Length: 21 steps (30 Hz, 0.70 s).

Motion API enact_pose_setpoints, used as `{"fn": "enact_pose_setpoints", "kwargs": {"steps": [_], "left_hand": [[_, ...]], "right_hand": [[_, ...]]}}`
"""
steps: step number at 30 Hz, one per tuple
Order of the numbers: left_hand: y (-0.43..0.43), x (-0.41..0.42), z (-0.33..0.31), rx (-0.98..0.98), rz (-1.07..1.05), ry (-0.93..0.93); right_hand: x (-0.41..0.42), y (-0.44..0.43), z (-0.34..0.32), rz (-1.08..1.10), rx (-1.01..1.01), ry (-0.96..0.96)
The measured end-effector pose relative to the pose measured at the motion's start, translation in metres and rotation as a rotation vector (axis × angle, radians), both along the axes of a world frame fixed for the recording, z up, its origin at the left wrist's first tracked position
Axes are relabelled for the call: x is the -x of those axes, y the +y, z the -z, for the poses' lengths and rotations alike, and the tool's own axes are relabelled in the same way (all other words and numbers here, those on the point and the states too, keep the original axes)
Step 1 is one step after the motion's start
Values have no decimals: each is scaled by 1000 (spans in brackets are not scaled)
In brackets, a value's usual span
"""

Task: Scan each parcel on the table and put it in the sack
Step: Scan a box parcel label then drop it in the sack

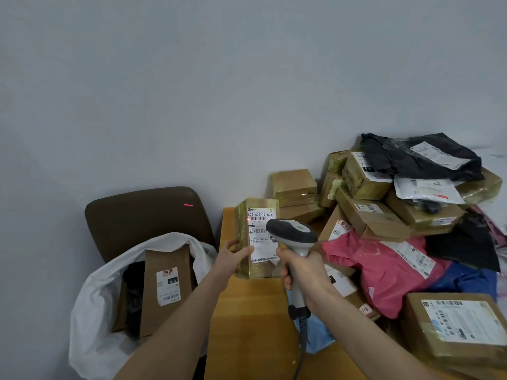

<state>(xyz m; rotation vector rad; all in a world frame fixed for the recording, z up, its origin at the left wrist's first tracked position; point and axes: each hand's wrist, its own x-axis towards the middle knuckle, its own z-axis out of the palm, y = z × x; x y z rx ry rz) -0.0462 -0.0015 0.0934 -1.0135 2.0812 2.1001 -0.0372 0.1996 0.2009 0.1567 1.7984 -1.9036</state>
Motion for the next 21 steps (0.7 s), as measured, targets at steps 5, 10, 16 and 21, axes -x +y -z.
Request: {"fn": "enact_pose_setpoints", "kwargs": {"steps": [5,10,16,21], "left_hand": [[-1,-3,3,-8,-9,-6],[3,-7,1,1,-20,-18],[3,-17,-7,-13,-77,-30],[-29,-58,-8,-68,-226,-60]], "right_hand": [[0,2,0,-13,-12,7],[2,6,1,-41,1,15],[17,-6,7,-50,32,-6],[22,-54,20,-147,44,-50]]}}
